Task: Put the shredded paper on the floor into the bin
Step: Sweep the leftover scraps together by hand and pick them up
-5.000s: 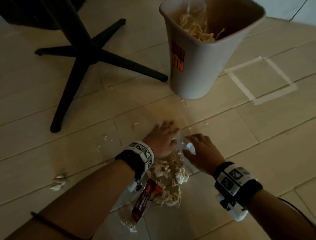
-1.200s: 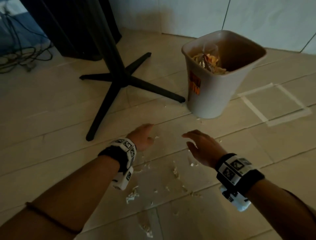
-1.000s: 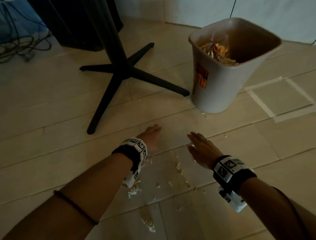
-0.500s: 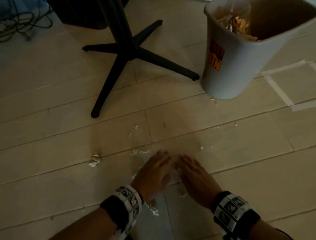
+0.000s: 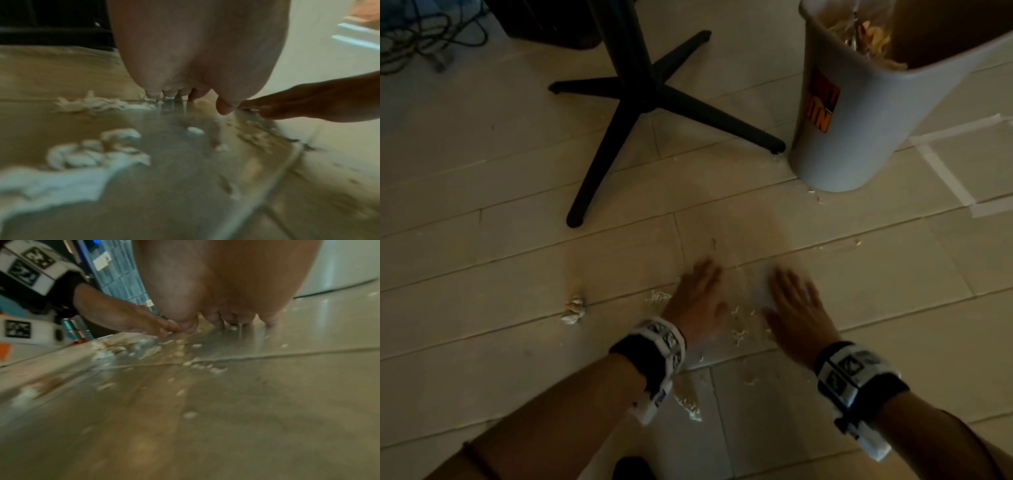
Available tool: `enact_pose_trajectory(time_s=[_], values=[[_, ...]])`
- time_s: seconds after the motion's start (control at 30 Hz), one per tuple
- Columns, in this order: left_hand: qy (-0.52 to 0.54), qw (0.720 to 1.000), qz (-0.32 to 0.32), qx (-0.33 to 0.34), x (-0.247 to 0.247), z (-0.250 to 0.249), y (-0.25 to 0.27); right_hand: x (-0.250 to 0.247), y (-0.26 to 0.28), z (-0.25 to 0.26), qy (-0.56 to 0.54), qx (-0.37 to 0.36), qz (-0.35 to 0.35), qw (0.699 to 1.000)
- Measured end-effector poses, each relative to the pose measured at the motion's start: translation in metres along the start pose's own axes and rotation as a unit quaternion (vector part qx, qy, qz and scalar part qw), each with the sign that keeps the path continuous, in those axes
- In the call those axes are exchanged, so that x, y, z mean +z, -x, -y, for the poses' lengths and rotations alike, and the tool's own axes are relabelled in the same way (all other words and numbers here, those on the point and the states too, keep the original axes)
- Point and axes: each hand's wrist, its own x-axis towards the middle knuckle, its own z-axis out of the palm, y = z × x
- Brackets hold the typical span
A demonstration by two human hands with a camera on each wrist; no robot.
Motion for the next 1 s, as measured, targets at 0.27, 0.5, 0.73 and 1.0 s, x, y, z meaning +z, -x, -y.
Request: enact_pose_trajectory(time_s=[0.27,0.5,0.73,1.0], values=[[0.028,0.998,-0.041,-0.031,-0.036,-0.004,-0.035,-0.007,0.002,-0.007,-0.047,-0.003,-0.049,0.998],[-0.043,0.997,-0.012,0.061,0.003,-0.027,-0.02,-0.043,-0.038,-0.062,-0.041,0.157,-0.063,0.985],[0.008,0.989,-0.072,0.131,0.015,-0.039,0.0,-0.018,-0.014,-0.045,-0.013,0.017,-0.046,0.999],[-0.057,0.997,-0.005,0.06,0.004,-0.042,-0.028,-0.058,-0.045,-0.083,-0.056,0.168,-0.097,0.979]])
